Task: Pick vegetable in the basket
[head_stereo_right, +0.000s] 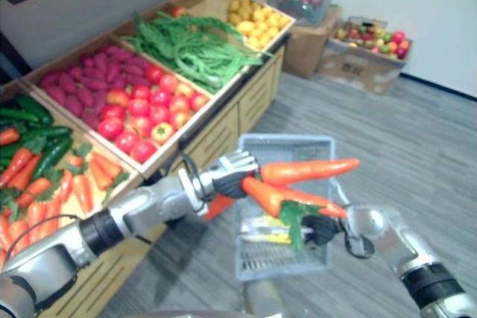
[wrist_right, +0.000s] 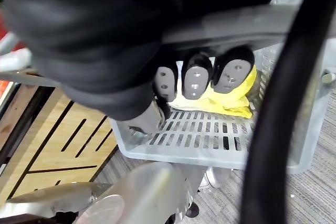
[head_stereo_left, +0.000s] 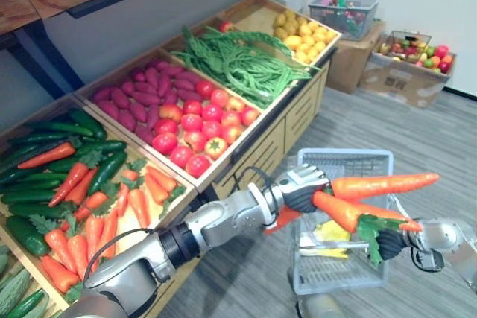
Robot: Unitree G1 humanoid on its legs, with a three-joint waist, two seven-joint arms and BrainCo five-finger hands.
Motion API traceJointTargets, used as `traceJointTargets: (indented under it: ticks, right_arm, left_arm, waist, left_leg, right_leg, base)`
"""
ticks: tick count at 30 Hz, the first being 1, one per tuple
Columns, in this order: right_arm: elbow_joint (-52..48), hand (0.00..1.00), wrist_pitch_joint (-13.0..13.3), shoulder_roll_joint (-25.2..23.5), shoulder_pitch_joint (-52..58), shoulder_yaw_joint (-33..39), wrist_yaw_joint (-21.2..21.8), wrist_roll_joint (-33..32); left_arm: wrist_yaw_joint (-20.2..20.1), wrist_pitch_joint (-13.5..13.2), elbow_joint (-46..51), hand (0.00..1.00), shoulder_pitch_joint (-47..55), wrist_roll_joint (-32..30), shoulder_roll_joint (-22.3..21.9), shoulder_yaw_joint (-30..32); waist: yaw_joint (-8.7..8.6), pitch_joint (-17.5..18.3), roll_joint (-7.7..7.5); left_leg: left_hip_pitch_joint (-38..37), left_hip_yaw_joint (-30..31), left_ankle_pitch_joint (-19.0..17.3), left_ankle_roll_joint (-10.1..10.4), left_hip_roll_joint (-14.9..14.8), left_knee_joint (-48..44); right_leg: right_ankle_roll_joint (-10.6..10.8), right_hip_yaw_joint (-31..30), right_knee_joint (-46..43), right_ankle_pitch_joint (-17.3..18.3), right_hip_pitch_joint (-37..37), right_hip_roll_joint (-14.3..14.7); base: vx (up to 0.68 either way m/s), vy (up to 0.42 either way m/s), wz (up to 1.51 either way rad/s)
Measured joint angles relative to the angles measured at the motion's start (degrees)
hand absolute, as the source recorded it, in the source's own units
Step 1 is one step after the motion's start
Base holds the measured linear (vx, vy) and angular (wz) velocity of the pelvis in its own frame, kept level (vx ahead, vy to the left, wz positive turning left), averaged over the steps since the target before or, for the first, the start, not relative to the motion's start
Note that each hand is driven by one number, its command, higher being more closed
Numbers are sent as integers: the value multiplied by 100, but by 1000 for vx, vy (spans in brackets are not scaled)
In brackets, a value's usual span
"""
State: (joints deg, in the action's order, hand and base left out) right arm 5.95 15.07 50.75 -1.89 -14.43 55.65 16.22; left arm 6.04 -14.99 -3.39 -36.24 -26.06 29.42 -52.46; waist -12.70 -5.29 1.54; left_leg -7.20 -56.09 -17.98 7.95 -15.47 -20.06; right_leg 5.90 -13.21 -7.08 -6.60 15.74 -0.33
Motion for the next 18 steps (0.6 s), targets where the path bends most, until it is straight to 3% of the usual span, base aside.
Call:
traceJointTargets:
  ticks: [7,18]
  right_arm:
    - [-701,100,35,-2,219,-20,26,-34]
    - [-1478,100,136,4,176,-320,196,-131]
  left_arm:
    - [235,148,-236,100,-194,-14,10,199]
    - [378,144,-376,100,-447,-149,-2,574]
  waist:
    - [-59,1,2]
    - [-132,10,15]
  left_leg:
    - [-17,-136,1,-1,22,-8]
    - [-102,-158,1,-3,19,-14]
  right_leg:
    - [9,-144,77,-104,-7,30]
    - [10,-183,122,-144,-95,50]
  base:
    - [-15,-11,-8]
    - [3,-4,-2]
